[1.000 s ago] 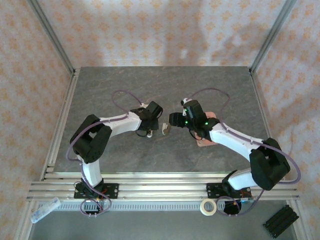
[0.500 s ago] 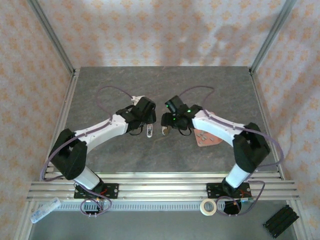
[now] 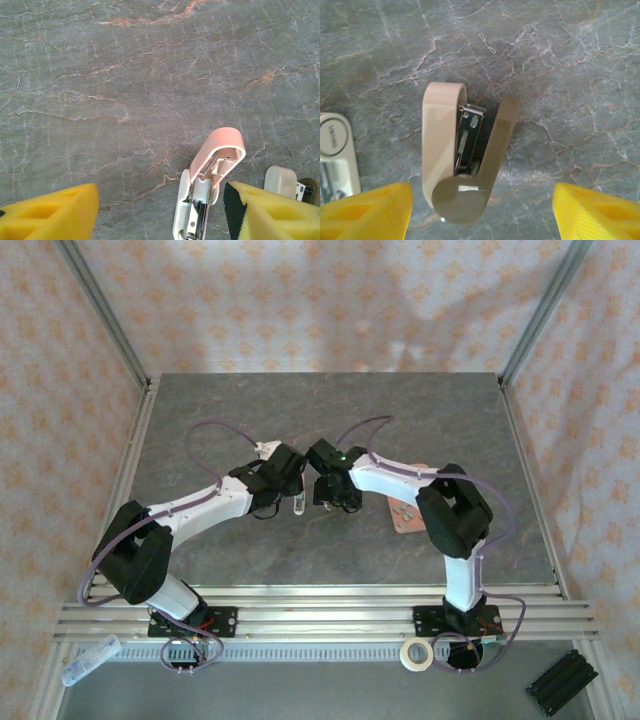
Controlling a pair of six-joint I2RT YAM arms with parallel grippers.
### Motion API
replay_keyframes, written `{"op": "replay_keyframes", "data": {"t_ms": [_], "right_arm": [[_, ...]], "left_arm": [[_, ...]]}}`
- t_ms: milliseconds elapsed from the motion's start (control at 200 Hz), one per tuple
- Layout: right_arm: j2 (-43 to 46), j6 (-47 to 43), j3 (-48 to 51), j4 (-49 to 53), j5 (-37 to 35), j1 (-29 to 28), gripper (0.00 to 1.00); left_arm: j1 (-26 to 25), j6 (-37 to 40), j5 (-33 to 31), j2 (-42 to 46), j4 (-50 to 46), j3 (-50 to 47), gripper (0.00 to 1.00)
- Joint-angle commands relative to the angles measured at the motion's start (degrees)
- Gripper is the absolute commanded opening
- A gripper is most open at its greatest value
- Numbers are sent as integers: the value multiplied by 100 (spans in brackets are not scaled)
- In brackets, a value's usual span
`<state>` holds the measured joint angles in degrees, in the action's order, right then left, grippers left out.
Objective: Load the staples into the stapler
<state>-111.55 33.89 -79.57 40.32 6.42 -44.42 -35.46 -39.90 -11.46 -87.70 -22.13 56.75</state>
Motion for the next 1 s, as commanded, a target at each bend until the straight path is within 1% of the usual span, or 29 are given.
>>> {"op": "replay_keyframes", "data": {"t_ms": [0,160,285,390,440,526,546,601,681,766,861,996], "right_arm": [[-222,-72,-196,89,-296,3,73],[-444,-193,-359,-26,-525,4,66],[-552,-282,-473,-114,-723,13,57],[-585,-327,-486,-194,-756,13,47],[-556,-366,-420,-276,-756,13,42],[-395,-407,-174,-490,-803,13,36],[-326,-429,-87,-574,-808,21,34],[-100,-539,180,-805,-860,22,32],[344,-799,640,-1218,-1002,22,31],[1026,-1238,1254,-1795,-1176,22,30],[1801,-1939,1992,-2518,-1266,22,29],[2924,-3199,3168,-3785,-963,29,29]], "left_arm": [[57,-132,-291,183,43,-85,68],[56,-99,-341,227,33,-92,68],[57,-102,-314,245,59,-129,68],[59,-105,-263,252,77,-147,67],[56,-88,-234,262,101,-164,67],[57,-34,-150,297,156,-182,67],[57,-9,-109,308,177,-182,67],[57,64,-14,348,228,-191,67],[53,228,207,438,344,-208,67],[59,362,485,552,542,-247,67],[75,580,1103,676,926,-334,67],[82,756,2013,793,1516,-385,67]]}}
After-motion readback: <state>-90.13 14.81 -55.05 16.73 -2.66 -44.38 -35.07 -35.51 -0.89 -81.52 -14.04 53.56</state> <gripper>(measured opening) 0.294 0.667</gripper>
